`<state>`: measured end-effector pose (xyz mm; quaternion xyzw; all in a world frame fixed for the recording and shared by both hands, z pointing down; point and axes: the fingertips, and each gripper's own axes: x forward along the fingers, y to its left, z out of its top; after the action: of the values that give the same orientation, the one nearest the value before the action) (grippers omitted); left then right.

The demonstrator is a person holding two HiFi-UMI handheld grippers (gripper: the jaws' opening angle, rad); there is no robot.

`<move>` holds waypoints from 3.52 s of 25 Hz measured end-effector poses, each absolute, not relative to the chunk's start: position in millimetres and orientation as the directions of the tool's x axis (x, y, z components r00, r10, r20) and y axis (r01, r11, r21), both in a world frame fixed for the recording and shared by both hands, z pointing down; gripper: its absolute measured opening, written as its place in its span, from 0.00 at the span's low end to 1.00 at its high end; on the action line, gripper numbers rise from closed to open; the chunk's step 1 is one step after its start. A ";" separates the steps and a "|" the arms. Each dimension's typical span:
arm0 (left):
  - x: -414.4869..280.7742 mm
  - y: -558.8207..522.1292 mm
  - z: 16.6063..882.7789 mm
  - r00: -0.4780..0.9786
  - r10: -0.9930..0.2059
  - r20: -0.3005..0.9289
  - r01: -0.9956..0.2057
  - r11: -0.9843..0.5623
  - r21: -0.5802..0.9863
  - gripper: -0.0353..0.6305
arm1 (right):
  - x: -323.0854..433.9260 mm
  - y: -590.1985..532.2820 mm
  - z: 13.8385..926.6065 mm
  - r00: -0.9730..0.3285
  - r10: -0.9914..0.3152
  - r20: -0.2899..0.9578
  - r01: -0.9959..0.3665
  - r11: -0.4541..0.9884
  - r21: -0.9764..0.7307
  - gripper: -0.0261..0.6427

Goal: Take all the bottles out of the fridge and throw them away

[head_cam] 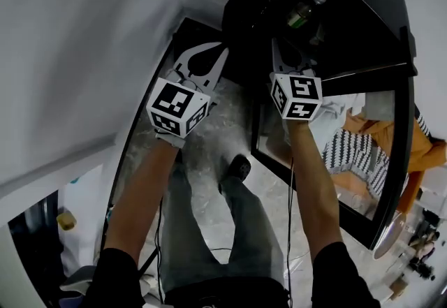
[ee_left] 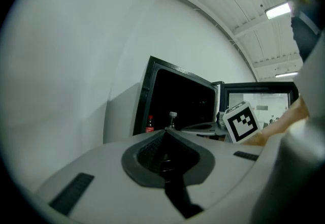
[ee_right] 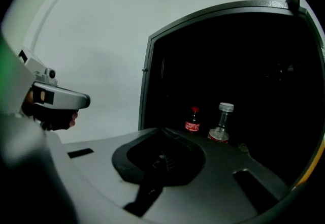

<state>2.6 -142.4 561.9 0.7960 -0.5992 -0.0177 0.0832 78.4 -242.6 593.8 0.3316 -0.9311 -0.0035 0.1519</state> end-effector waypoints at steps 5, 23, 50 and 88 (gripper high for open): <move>-2.0 -154.9 581.8 0.271 -0.960 0.073 -0.956 -0.260 0.137 0.06 | 74.2 -254.7 612.9 -0.719 -0.646 0.254 -0.638 0.760 0.127 0.05; -1.7 -219.7 610.6 0.303 -0.952 0.042 -0.950 -0.298 0.092 0.06 | 43.7 -373.0 609.6 -0.588 -0.805 0.078 -0.797 0.594 0.113 0.17; 6.1 -263.8 619.0 0.327 -0.944 0.034 -0.943 -0.325 0.067 0.06 | 1.0 -477.2 609.9 -0.508 -0.859 0.071 -0.858 0.512 0.053 0.39; 23.1 -141.7 478.3 0.361 -0.924 0.129 -0.917 -0.326 0.231 0.06 | 114.4 -236.2 493.9 -0.568 -0.793 0.218 -0.809 0.587 0.030 0.27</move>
<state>23.1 -141.7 478.3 0.8141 -0.5651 -0.0132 0.1329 114.4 -236.2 493.9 0.4528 -0.8847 0.0366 0.1047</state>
